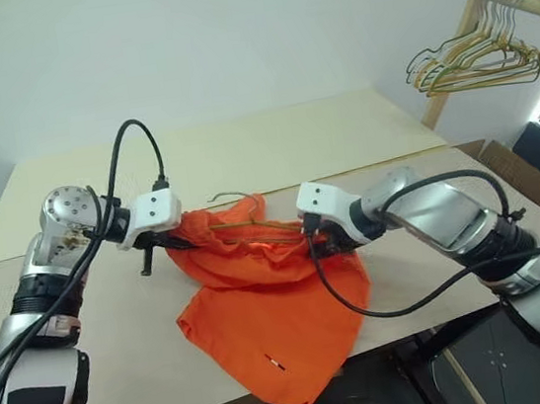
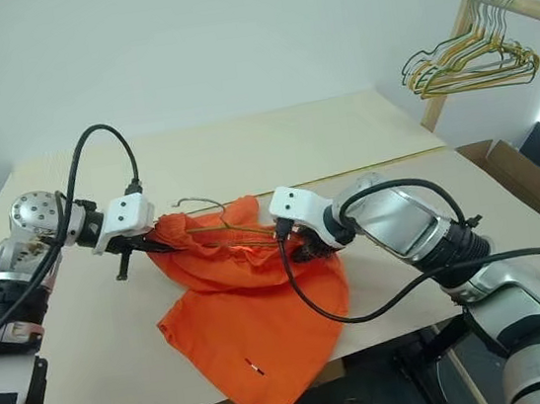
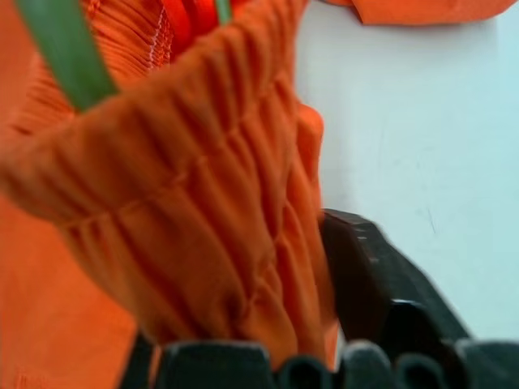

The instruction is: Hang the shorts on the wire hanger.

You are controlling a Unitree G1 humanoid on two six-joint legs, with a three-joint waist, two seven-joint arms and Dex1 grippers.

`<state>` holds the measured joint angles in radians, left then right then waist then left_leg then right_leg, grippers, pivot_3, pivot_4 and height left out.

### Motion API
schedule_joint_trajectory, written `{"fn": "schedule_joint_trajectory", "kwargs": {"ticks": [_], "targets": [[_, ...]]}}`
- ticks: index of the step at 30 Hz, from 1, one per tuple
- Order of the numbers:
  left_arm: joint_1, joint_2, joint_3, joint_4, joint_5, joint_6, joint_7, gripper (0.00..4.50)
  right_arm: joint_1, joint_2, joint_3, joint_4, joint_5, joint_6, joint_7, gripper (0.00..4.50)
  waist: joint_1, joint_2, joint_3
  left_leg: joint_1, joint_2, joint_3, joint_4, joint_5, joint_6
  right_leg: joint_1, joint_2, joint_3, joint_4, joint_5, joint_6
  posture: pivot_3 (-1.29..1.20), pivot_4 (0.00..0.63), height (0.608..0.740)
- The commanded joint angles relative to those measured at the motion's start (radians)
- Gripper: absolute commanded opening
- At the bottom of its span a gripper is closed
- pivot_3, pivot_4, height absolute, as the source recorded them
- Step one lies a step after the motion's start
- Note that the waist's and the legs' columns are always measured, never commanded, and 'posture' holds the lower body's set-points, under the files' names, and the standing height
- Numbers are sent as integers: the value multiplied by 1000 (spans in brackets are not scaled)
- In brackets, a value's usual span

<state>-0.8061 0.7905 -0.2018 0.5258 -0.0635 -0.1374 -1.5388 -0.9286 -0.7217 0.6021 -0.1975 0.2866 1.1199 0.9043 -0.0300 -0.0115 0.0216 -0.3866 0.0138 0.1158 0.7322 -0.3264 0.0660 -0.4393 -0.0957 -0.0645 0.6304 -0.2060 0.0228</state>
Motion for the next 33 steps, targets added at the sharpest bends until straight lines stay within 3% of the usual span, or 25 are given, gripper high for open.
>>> {"fn": "schedule_joint_trajectory", "kwargs": {"ticks": [1, 3, 9, 15, 20, 24, 27, 33], "targets": [[-13, -9, 33, -50, -57, -19, -28, 277, 8, -37, -87, -68, 52, -6, 65, 459, -4, 0, 0, 0, 0, 0, 0, 0, 0, 0, 0, 0, 0, 0, 0, -5, 0, 740], [-25, -18, 37, -51, -79, 3, -44, 802, 24, -56, -119, -97, 89, 13, 99, 0, -8, 0, 0, 0, 0, -1, 0, 0, 0, 0, 0, 0, 0, 0, 0, -9, 0, 740], [-68, -44, 77, -32, -132, 38, -38, 2714, 99, -125, -243, -174, 203, 88, 145, 0, -13, 0, 0, 0, 0, -1, 0, 0, 0, 1, 0, 0, 0, 0, 0, -31, 0, 740], [-92, -26, 165, -48, -182, 70, 17, 4474, 282, -185, -486, -269, 329, 276, 84, 0, -13, 0, 0, 1, 0, -2, 0, 0, 0, 1, 0, 1, -1, 0, 0, -45, 0, 740], [-79, -56, 270, -122, -259, 201, 181, 4474, 462, -145, -770, -359, 381, 452, -19, 0, -10, -1, 0, 1, 1, -3, 0, 0, 0, 2, 0, 1, -1, 0, 0, -66, 0, 740], [-16, -124, 341, -396, -464, 498, 315, 4474, 597, -96, -986, -390, 398, 494, -140, 0, -6, -1, -1, 1, 0, -4, 1, -1, 1, 3, -1, 1, 0, 1, 1, -89, 0, 740], [50, -181, 363, -586, -574, 626, 426, 4474, 670, -61, -1115, -401, 413, 494, -247, 0, -12, -1, -1, 3, 0, -4, 1, -1, 2, 5, -2, 3, -1, 1, 1, -120, 0, 740], [139, -298, 373, -796, -682, 712, 609, 4474, 694, 22, -1345, -358, 459, 494, -530, 0, -25, 0, -1, 19, 0, 1, -1, -1, 1, 16, -1, 10, -4, 1, 1, -168, 0, 740]]}}
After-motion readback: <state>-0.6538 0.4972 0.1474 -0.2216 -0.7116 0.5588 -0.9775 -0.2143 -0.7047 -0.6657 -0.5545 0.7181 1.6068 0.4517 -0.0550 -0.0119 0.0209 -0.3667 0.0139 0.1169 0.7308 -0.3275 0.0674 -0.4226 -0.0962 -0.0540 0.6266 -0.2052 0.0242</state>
